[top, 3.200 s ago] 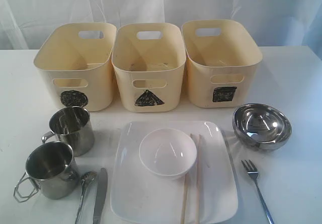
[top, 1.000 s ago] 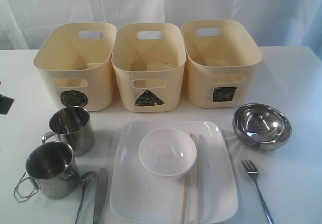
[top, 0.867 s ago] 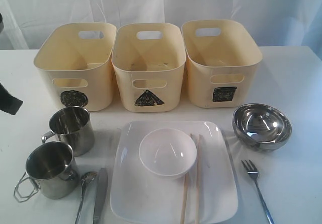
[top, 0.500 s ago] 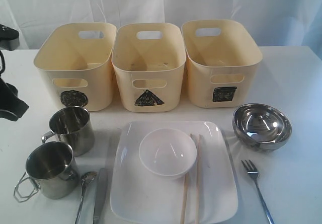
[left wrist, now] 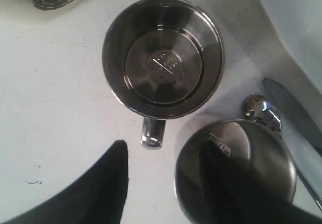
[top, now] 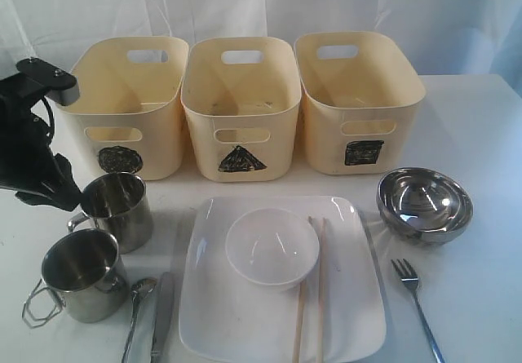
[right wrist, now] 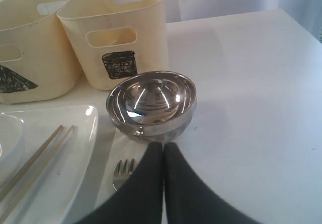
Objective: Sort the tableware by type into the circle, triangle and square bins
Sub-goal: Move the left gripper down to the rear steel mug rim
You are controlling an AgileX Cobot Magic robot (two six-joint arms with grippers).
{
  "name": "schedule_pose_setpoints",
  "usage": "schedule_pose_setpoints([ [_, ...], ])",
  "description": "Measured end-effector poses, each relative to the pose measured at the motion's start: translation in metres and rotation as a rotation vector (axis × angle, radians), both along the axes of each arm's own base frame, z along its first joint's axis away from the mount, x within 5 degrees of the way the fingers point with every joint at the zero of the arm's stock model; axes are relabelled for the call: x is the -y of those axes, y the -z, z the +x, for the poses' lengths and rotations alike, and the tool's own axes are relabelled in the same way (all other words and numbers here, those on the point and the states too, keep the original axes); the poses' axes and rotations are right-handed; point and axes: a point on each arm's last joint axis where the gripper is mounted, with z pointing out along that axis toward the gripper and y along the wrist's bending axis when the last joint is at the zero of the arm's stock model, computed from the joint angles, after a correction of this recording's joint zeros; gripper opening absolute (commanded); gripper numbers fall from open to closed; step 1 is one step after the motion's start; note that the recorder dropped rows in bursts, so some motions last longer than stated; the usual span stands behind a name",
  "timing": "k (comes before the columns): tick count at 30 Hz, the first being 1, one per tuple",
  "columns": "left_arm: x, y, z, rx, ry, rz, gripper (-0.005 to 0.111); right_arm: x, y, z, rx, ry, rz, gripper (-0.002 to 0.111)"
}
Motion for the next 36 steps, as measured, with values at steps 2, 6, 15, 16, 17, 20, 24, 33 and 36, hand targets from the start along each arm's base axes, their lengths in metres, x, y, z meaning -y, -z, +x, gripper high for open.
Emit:
schedule_pose_setpoints([
  [2, 0.001, 0.006, 0.003, -0.015, 0.005, 0.005, 0.05, 0.0, 0.0, 0.0, 0.0, 0.0, 0.0, 0.0],
  [6, 0.002, 0.015, 0.008, -0.036, 0.019, 0.016, 0.05, 0.0, 0.0, 0.0, 0.0, 0.0, 0.0, 0.0],
  [15, 0.003, 0.033, 0.019, -0.044, 0.023, 0.041, 0.05, 0.0, 0.0, 0.0, 0.0, 0.0, 0.0, 0.0],
  [16, 0.003, 0.034, 0.02, -0.047, 0.022, 0.042, 0.05, 0.0, 0.0, 0.0, 0.0, 0.0, 0.0, 0.0],
  [17, 0.003, 0.036, 0.021, -0.05, 0.022, 0.043, 0.05, 0.0, 0.0, 0.0, 0.0, 0.0, 0.0, 0.0],
  [20, 0.003, 0.038, 0.022, -0.056, 0.021, 0.045, 0.05, 0.0, 0.0, 0.0, 0.0, 0.0, 0.0, 0.0],
  [24, 0.003, 0.041, 0.023, -0.064, 0.022, 0.046, 0.05, 0.0, 0.0, 0.0, 0.0, 0.0, 0.0, 0.0],
  [33, 0.005, 0.044, 0.028, -0.076, 0.02, 0.042, 0.05, 0.0, 0.0, 0.0, 0.0, 0.0, 0.0, 0.0],
  [36, 0.005, 0.046, 0.03, -0.075, 0.021, 0.04, 0.05, 0.0, 0.0, 0.0, 0.0, 0.0, 0.0, 0.0],
])
